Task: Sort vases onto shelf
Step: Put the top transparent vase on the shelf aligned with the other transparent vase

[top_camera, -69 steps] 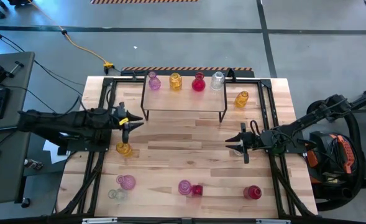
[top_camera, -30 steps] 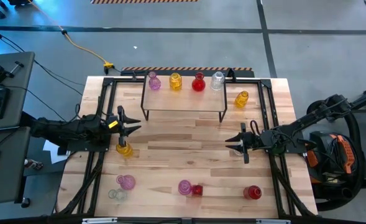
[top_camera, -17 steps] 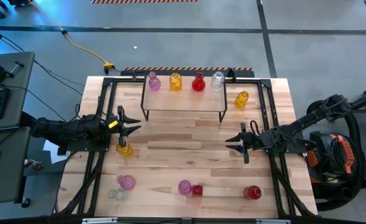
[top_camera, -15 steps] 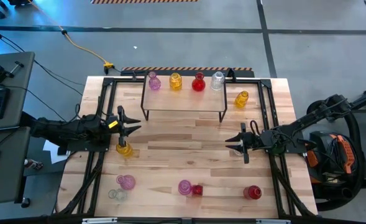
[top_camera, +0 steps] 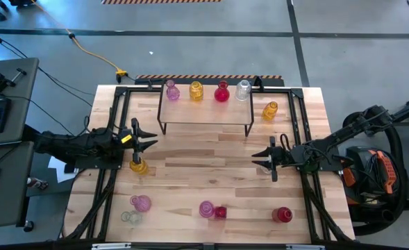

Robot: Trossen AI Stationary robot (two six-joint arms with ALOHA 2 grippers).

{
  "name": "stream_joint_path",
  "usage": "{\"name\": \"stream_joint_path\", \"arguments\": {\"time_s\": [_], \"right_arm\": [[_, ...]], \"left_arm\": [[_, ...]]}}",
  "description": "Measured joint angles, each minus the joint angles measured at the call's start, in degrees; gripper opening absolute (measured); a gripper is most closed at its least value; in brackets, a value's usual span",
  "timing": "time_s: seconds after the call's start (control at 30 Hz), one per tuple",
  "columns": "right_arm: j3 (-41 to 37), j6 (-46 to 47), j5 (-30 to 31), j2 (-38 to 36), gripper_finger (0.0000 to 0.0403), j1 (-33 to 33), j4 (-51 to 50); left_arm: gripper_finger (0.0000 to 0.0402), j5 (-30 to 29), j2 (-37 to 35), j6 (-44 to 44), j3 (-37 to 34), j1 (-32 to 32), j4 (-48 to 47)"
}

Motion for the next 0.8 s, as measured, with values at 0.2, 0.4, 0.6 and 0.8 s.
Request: {"name": "stream_joint_path", "arguments": {"time_s": [0.2, 0.4, 0.6, 0.8], "right_arm": [[0.0, 0.1, -0.1, 0.0, 0.0094, 0.0, 0.0], [0.0, 5.6, -0.6, 0.0, 0.0094, 0.0, 0.1], [0.0, 13.5, 1.7, 0.0, 0.0094, 0.0, 1.9], [0.1, 15.9, 8.8, 0.0, 0.0094, 0.0, 2.2]], "left_arm": [[0.01, 0.0, 0.0, 0.0, 0.0, 0.0, 0.0], [0.01, 0.0, 0.0, 0.0, 0.0, 0.0, 0.0], [0.01, 0.0, 0.0, 0.0, 0.0, 0.0, 0.0], [0.01, 0.0, 0.0, 0.0, 0.0, 0.0, 0.0]]}}
